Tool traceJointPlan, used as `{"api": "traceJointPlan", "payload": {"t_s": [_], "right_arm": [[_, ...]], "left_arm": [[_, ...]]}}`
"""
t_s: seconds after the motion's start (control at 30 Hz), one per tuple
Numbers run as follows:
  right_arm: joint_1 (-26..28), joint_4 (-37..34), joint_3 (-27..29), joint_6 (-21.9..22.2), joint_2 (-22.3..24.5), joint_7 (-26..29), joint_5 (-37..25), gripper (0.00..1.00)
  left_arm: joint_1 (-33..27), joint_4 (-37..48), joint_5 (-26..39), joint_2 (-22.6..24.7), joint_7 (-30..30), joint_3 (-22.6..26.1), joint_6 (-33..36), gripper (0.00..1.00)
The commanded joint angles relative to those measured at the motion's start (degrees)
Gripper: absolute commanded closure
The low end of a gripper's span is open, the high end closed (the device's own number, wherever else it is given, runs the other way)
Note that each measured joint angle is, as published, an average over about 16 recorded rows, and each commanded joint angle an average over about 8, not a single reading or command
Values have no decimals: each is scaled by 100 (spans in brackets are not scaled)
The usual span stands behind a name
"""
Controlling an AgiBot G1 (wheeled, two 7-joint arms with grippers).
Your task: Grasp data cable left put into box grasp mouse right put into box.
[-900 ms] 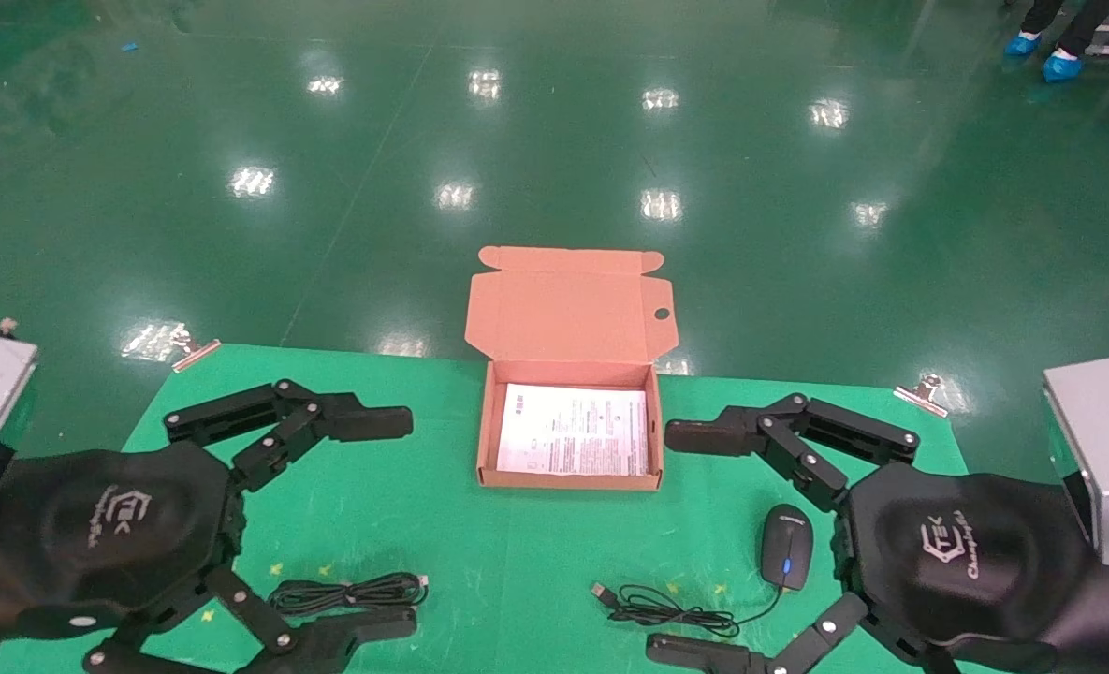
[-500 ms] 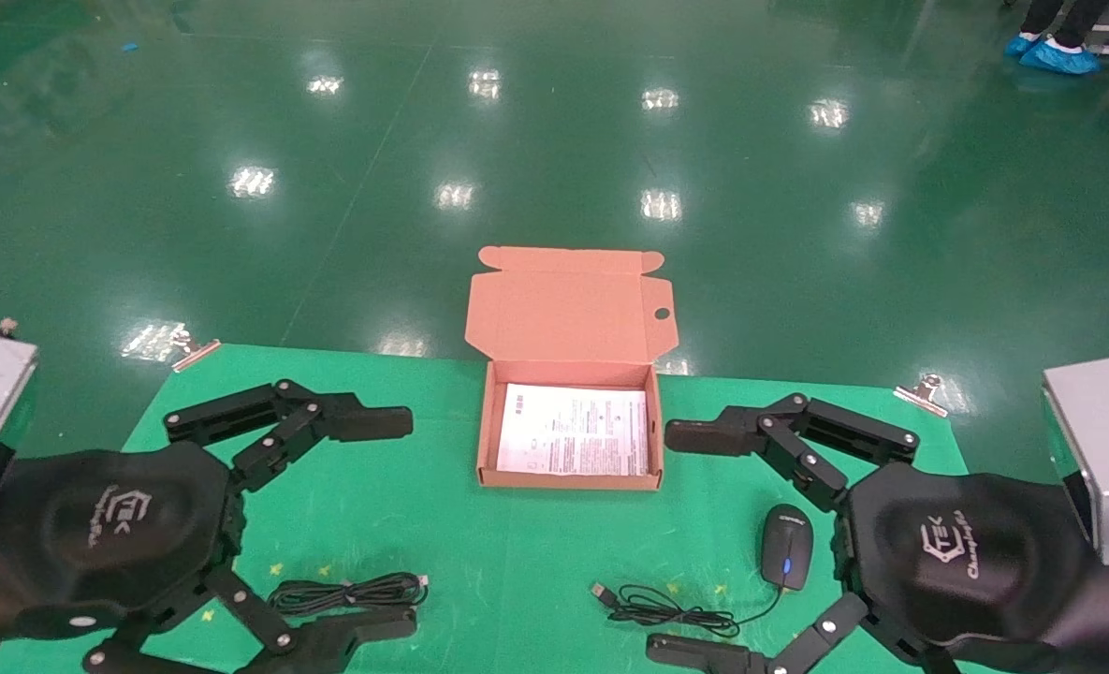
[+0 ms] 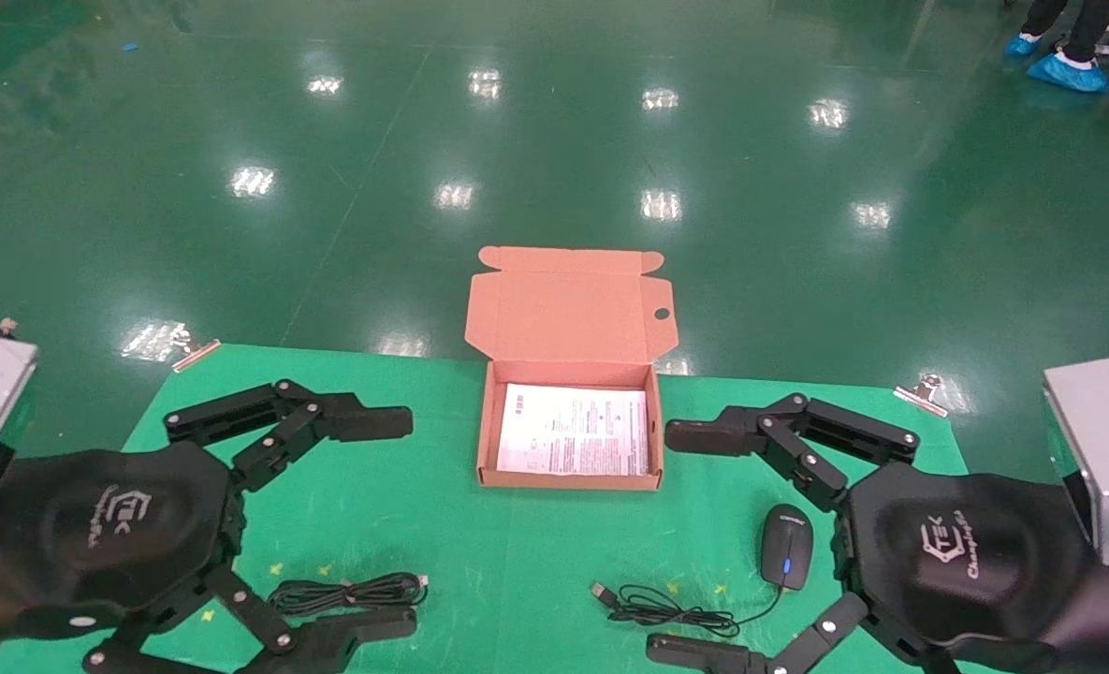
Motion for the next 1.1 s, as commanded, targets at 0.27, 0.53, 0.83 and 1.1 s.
{"api": "traceJointPlan", "payload": {"t_s": [0.27,0.53,0.83,1.1], "right_arm": [[89,60,-51,-32,15,-62,-182,0],[694,252,-468,-194,-20,-308,-1352,0],[1914,407,-1656,-378,-442,-1041,-3667,0],[2558,420,-2821,-240,-1016,-1437,-5422,0]], "left_arm": [[-259,32,379,-22,-94,180,108,0],[-1111,252,1345,164,-338,825,463,0],[-2222,247,2835,366,-394,2083,545,0],[-2943,266,4482,853,-276,3229,438,0]]}}
